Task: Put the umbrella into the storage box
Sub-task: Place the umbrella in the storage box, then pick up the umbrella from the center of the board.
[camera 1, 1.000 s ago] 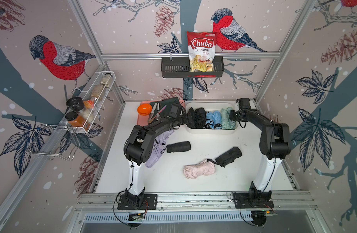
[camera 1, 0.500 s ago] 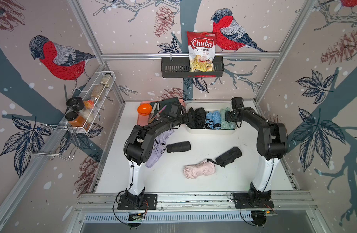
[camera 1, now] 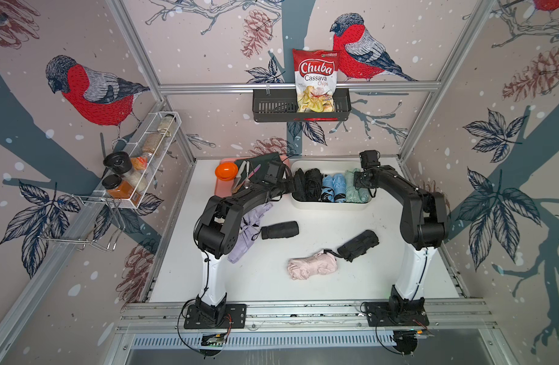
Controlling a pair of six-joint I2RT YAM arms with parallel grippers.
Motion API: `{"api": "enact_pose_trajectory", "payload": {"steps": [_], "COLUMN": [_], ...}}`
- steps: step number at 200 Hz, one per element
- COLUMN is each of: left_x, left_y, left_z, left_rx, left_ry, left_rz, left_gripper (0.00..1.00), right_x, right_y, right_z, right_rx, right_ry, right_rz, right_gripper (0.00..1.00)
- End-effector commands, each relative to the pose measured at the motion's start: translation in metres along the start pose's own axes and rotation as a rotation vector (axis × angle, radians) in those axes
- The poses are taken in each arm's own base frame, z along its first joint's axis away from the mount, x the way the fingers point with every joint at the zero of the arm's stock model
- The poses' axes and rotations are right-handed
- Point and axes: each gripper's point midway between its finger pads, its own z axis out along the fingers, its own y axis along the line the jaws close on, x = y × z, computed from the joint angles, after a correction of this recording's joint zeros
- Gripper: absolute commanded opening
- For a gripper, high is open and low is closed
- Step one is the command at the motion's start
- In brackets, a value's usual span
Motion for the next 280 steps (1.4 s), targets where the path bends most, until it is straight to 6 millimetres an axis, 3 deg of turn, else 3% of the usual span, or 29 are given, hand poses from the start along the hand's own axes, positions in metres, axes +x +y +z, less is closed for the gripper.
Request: {"api": "enact_pose_trajectory", "payload": {"steps": [1, 46, 76, 97, 129, 161, 181, 230, 280], "left_x": [-0.002, -0.004, -0.005, -0.009, -0.019, -0.027, -0.028, -0.018, -0.004], "left_y": [-0.004, -0.004, -0.005, -0.007, -0.014, -0.018, -0.018, -0.009, 0.001], "left_z": [-0.002, -0.008, -0.013, -0.021, -0.046, -0.074, -0.093, -0.128, -0.153], "left_rx": [0.016, 0.011, 0.013, 0.018, 0.025, 0.014, 0.008, -0.009, 0.01], "left_ry": [-0.006, -0.018, -0.029, -0.048, -0.116, -0.179, -0.221, -0.295, -0.358], "left_rz": [-0.015, -0.012, -0.008, -0.008, 0.014, 0.071, 0.094, 0.12, 0.145], "left_gripper": [0.99, 0.99, 0.99, 0.99, 0.99, 0.99, 0.99, 0.99, 0.99], "right_x": [0.009, 0.028, 0.026, 0.011, -0.015, -0.017, 0.003, 0.077, 0.161], "right_y": [-0.003, -0.006, -0.007, -0.005, -0.007, -0.004, -0.004, 0.005, 0.011], "right_z": [0.009, 0.018, 0.017, 0.001, -0.041, -0.08, -0.098, -0.148, -0.167], "right_rx": [0.01, -0.012, -0.01, -0.015, -0.01, 0.003, 0.029, -0.021, -0.131], "right_ry": [0.023, 0.057, 0.059, 0.026, -0.063, -0.112, -0.104, -0.126, -0.037], "right_rz": [0.015, 0.032, 0.032, 0.033, 0.051, 0.048, 0.066, 0.184, 0.322], "right_gripper": [0.25, 0.23, 0.24, 0.29, 0.5, 0.6, 0.64, 0.75, 0.83]}}
